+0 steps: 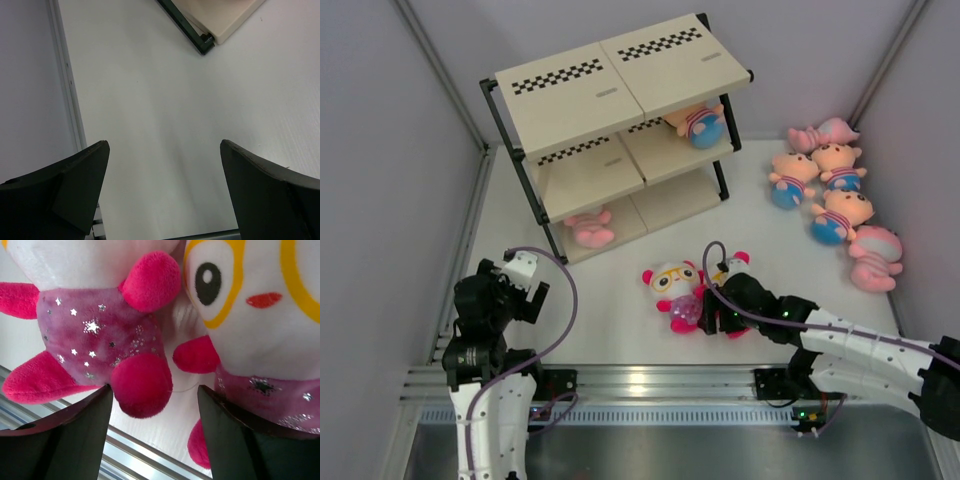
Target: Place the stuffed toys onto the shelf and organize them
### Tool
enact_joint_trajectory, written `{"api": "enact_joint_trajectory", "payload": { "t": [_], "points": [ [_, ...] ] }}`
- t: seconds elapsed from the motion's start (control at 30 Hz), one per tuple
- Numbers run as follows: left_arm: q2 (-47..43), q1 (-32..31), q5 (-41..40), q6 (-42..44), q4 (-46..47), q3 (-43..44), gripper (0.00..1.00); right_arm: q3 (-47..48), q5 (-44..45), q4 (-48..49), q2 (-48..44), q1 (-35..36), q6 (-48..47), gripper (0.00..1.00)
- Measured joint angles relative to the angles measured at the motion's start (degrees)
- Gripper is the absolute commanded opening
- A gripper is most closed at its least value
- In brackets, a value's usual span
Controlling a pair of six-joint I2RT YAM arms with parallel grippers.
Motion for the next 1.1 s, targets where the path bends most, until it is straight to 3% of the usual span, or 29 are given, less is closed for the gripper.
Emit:
{"api": "enact_joint_trajectory", "payload": {
  "t": [0.27,0.3,0.37,0.4,0.47,0.5,0.63,0.73,0.97,1.1],
  "points": [
    [0.00,0.09,0.02,0.20,-0.02,-0.02,0.99,0.04,-0.96,6.19,1.53,0.04,0.85,0.59],
    [0.00,0.11,0.00,0.22,-0.02,-0.02,0.99,0.04,-1.09,6.45,1.53,0.09,0.85,0.55],
    [0.00,0.15,0.02,0.26,-0.02,-0.02,0.99,0.04,-1.18,7.13,1.73,0.11,0.74,0.37],
    [0.00,0.17,0.02,0.28,-0.02,-0.04,0.99,0.04,-1.36,7.52,1.92,0.11,0.87,0.22],
    [0.00,0.24,0.02,0.39,-0.02,-0.04,0.99,0.07,-1.60,8.33,2.49,0.17,0.96,0.04],
    [0.00,0.24,0.02,0.42,-0.02,-0.07,0.98,0.17,-1.64,8.41,2.73,0.22,1.18,0.00],
    [0.00,0.26,0.02,0.57,-0.02,-0.24,0.99,3.41,-1.70,5.38,2.67,0.33,-1.20,0.00],
    [0.00,0.26,0.02,0.66,-0.02,-0.46,0.99,11.78,-1.92,0.31,1.84,0.35,-6.08,0.00],
    [0.02,0.33,0.02,0.83,-0.09,-0.55,0.98,50.82,-5.44,-13.60,8.09,0.46,-20.39,0.00],
    [0.02,0.33,0.04,0.85,-0.09,-0.57,0.99,68.30,-7.89,-18.84,12.61,0.48,-26.64,0.00]
  ]
}}
